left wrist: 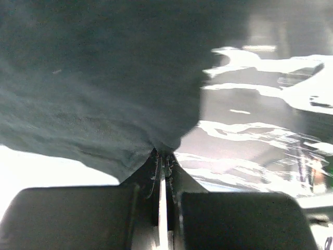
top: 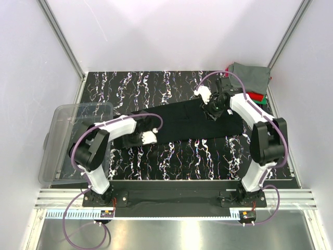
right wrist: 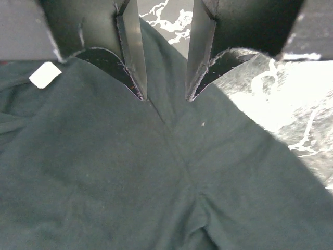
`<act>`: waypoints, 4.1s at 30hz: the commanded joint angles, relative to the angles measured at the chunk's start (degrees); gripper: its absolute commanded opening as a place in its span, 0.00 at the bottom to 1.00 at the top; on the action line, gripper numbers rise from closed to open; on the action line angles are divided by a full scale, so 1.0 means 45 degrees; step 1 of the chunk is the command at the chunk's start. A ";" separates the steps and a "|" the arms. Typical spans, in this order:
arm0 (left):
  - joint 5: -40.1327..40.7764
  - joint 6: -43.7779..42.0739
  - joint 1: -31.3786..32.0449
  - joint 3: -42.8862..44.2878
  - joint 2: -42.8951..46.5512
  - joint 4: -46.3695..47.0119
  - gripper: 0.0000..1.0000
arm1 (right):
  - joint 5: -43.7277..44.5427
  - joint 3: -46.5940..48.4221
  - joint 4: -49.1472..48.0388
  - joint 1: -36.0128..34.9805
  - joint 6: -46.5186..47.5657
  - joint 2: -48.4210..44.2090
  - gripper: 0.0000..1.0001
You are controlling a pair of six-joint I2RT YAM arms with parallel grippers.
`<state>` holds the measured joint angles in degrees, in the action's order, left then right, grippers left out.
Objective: Fold and stack the t-shirts
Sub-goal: Fold the tshirt
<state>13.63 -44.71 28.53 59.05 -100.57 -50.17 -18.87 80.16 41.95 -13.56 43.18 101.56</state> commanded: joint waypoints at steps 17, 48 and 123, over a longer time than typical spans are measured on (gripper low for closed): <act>-0.2560 0.1888 0.3015 -0.1459 0.3072 -0.4690 0.00 | 0.2279 0.3963 -0.0319 -0.0091 -0.1158 0.4305 0.41; -0.5488 0.2669 0.7581 0.3517 -0.1085 -0.4495 0.01 | 0.2926 1.6929 -0.1664 -0.1732 -0.0004 1.3486 0.45; -0.4630 0.1966 0.8249 0.9085 -0.6106 -0.2386 0.24 | 0.2515 1.4334 0.0638 -0.1029 -0.2133 1.1533 0.52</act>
<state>-2.61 -35.97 64.75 97.47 -125.40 -63.24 -8.54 145.84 41.82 -18.76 33.56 155.00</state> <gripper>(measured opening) 0.233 0.516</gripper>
